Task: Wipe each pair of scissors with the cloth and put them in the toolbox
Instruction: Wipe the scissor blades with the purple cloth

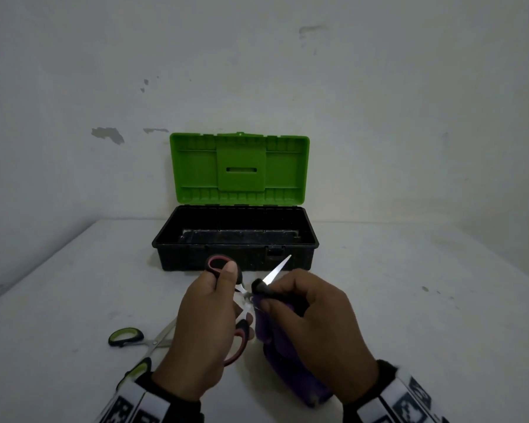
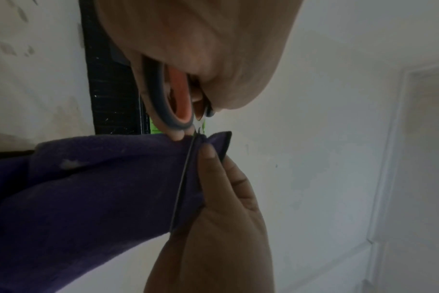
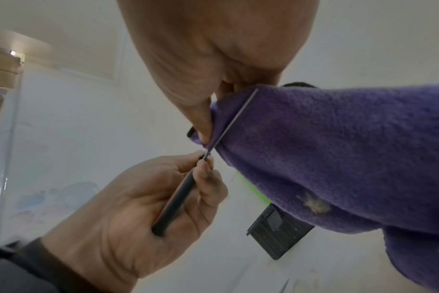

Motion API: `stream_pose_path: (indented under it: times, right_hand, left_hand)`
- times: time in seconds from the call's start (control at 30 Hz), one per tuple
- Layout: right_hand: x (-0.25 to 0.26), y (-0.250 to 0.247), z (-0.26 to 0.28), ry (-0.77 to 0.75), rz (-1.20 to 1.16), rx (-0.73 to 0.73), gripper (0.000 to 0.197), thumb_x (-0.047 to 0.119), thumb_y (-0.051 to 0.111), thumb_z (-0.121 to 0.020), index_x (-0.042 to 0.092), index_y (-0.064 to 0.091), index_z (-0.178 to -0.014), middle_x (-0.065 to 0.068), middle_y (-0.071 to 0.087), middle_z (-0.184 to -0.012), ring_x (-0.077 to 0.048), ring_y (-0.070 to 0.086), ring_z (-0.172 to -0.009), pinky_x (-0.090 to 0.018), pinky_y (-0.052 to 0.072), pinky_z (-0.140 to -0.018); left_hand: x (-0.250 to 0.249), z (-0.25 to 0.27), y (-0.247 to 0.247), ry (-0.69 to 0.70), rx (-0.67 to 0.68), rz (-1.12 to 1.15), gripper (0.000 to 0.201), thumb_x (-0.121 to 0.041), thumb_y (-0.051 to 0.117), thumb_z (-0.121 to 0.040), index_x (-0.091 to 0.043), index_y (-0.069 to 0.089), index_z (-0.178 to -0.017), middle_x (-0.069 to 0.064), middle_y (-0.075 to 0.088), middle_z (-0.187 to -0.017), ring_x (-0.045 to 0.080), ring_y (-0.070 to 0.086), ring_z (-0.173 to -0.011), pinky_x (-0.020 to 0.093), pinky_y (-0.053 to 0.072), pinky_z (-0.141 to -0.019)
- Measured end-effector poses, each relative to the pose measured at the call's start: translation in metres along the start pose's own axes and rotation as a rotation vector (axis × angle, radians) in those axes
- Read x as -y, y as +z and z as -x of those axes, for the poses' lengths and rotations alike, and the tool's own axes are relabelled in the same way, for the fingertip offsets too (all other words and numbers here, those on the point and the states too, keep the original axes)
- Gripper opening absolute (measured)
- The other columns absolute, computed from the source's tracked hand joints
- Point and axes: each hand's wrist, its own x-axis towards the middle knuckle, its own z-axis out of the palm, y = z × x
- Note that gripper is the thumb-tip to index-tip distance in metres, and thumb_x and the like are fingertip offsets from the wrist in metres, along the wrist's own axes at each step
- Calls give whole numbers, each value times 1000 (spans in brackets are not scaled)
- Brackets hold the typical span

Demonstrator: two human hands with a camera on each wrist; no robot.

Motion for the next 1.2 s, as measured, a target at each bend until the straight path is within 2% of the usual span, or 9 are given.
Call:
stream_pose_path:
  times: [0.17,0.23,0.37,0.47,0.57,0.73,0.9,1.03,1.2]
  right_hand:
    - [-8,-4,-13,3,-8,-213,17,17,78,-80,32,70,-81,21,68,-76,4,64,-80,-5,46,-69]
    - [-8,-5,-13,12,-5,-214,17,18,78,-80,32,68,-78,19,67,-74,2,64,-79,-7,47,-68]
    - [-9,-4,-12,28,2,-186,17,21,78,-80,33,67,-77,18,67,-73,3,63,-79,-7,47,-69]
    - [-17,-10,-17,51,-28,-301,19,19,81,-78,31,67,-73,18,68,-73,2,64,-72,-6,46,-62]
    - [-13,-9,-13,17,17,-245,21,17,79,-79,31,64,-74,18,65,-66,6,63,-74,-3,44,-62]
    - [-27,-17,-20,108,-32,-331,20,20,81,-78,29,65,-68,17,68,-70,-3,63,-64,-13,47,-58]
    - [-17,-8,-12,61,-2,-247,22,20,79,-79,33,62,-70,22,67,-79,2,63,-71,-6,45,-61]
    - [-38,-17,-21,182,-55,-339,17,20,80,-78,23,66,-69,8,68,-65,-5,63,-59,-20,50,-57]
    - [-60,-37,-31,292,-41,-349,15,22,77,-81,18,63,-76,1,70,-69,-14,65,-59,-32,53,-55]
  left_hand:
    - [-5,1,2,-51,14,43,35,-44,46,-98,-14,61,-88,-3,51,-49,15,56,-48,42,59,-56]
    - [-7,1,1,-79,29,41,32,-42,46,-98,-15,61,-90,2,57,-63,16,59,-54,34,57,-52]
    - [-7,2,-3,-113,78,27,32,-42,46,-98,-14,61,-91,12,58,-80,23,61,-65,35,57,-55]
    - [-4,2,-5,-95,73,-1,36,-43,46,-98,-11,62,-94,13,50,-73,21,56,-58,29,52,-48]
    - [-2,3,-7,-88,81,12,39,-43,46,-98,-7,61,-92,7,43,-62,17,51,-49,27,49,-48]
    - [0,6,-7,-34,85,7,45,-43,46,-98,-1,58,-91,-1,36,-49,12,45,-41,29,49,-48]
    - [-1,3,-8,-43,80,-23,41,-43,47,-97,-5,58,-86,-1,36,-52,11,45,-43,26,48,-46]
    - [3,4,-12,-36,107,-97,43,-46,45,-97,-8,58,-81,2,37,-56,14,44,-48,30,51,-52]
    - [7,9,-13,-87,126,-255,34,-45,43,-98,-19,56,-81,1,55,-68,13,56,-58,30,51,-54]
